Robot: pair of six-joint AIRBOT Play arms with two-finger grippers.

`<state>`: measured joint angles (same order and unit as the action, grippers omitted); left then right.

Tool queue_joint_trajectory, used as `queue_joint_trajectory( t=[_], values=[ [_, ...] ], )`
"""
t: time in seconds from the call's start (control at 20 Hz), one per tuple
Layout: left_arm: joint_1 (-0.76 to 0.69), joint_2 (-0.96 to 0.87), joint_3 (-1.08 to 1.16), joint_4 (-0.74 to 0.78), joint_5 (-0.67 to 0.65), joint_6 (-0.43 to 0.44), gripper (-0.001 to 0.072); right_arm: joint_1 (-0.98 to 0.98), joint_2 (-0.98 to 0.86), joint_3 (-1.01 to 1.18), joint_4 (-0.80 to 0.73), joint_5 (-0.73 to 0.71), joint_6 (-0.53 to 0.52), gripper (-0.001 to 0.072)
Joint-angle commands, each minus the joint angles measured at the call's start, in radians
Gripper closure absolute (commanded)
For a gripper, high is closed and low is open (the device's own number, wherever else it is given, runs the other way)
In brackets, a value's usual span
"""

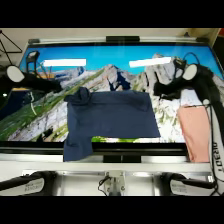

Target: Fold the shirts.

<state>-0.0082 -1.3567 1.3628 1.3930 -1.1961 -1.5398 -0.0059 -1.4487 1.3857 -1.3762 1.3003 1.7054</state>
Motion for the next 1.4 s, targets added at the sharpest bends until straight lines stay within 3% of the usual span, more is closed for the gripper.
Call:
queue_joint_trajectory(
  t=[0.0,0.2,0.35,0.4,0.45,0.5,0.9,1.0,1.05,1.35],
  values=[
    [0.152,0.036,-0.069,0.007,-0.334,0.069,0.0102,-0.11,0.087,-0.092,-0.105,0.288,-0.098,0.02],
    [0.203,0.159,-0.481,-0.153,-0.23,0.181,0.0103,-0.163,0.242,-0.415,0.003,0.173,-0.138,0.02],
    [0.188,0.163,-0.668,-0.267,-0.119,0.213,0.0103,-0.167,0.265,-0.545,0.105,0.127,-0.174,0.02],
    [0.181,0.16,-0.702,-0.294,-0.088,0.213,0.0106,-0.167,0.265,-0.565,0.122,0.11,-0.174,0.0199],
    [0.171,0.16,-0.731,-0.314,-0.061,0.213,0.0205,-0.167,0.265,-0.58,0.137,0.09,-0.174,0.0138],
    [0.159,0.16,-0.752,-0.318,-0.036,0.211,0.0253,-0.167,0.265,-0.589,0.142,0.071,-0.179,0.0043],
    [0.103,0.116,-0.779,-0.349,0.052,0.201,0.0267,-0.155,0.19,-0.59,0.187,-0.008,-0.181,0.0044],
    [0.095,0.113,-0.779,-0.357,0.052,0.202,0.058,-0.131,0.162,-0.59,0.192,-0.038,-0.18,0.0047],
    [0.095,0.114,-0.777,-0.358,0.048,0.205,0.0666,-0.117,0.15,-0.59,0.191,-0.058,-0.18,0.0047],
    [0.095,0.155,-0.776,-0.357,0.033,0.212,0.0678,-0.097,0.101,-0.59,0.139,-0.101,-0.171,0.0075]
  ],
)
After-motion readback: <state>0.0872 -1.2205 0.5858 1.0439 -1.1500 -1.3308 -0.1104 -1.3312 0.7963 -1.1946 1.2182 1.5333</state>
